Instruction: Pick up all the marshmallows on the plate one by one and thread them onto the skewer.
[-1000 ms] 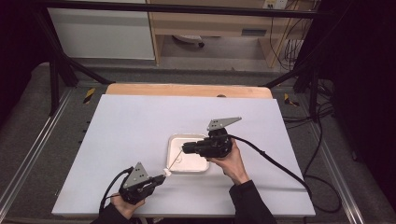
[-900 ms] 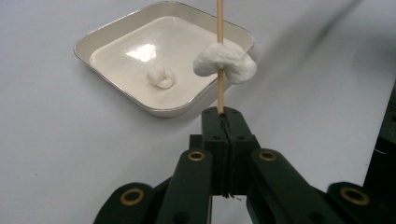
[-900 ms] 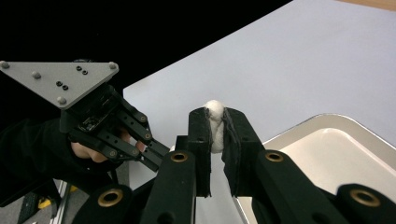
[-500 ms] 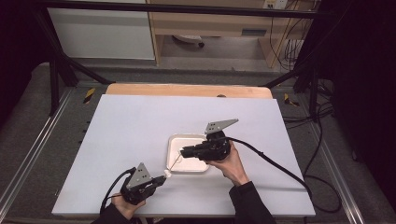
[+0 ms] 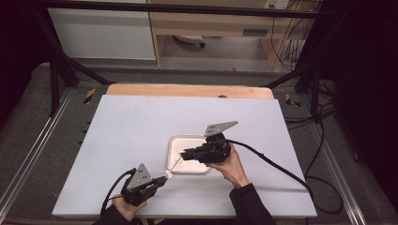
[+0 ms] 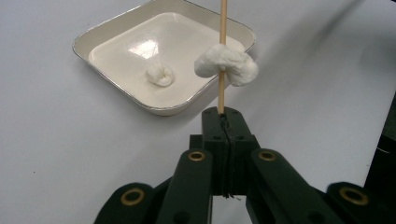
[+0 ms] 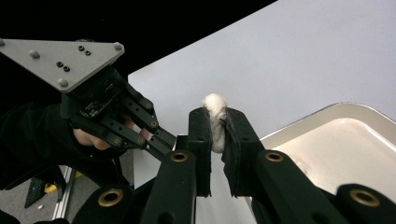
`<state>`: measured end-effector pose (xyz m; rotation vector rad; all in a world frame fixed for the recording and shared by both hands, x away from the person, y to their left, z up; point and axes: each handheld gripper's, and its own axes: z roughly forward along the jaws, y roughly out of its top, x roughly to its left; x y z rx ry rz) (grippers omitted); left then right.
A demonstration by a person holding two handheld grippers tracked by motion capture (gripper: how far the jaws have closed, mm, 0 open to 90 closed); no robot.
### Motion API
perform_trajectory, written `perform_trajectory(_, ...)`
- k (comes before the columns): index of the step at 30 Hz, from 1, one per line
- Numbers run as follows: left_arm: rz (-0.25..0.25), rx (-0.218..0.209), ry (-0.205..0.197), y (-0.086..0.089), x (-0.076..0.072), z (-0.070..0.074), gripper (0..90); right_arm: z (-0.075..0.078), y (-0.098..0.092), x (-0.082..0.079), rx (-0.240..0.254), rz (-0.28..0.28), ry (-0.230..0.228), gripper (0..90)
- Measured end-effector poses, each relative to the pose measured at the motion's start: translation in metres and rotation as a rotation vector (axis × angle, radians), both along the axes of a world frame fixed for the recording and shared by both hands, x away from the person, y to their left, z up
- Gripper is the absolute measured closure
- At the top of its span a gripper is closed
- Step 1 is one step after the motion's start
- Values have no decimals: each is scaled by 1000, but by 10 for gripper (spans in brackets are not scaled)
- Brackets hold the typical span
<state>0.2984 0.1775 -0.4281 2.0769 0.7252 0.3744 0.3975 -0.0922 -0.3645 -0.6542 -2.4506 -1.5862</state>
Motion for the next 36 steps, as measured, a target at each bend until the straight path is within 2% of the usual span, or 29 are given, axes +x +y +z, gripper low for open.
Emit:
perform_trajectory(15,-1,-35,20,-2,0,0,891,-2,2,-2,27,10,2,826)
perform_trajectory(34,10,-58,8,-2,-2,2,891,-5,4,-3,36,8,2,833)
perform_trajectory(35,12,-65,8,-2,-1,2,891,-5,4,-3,40,10,4,834)
perform_trajectory(36,4,-119,-8,0,-2,4,891,-5,4,-3,39,13,5,834)
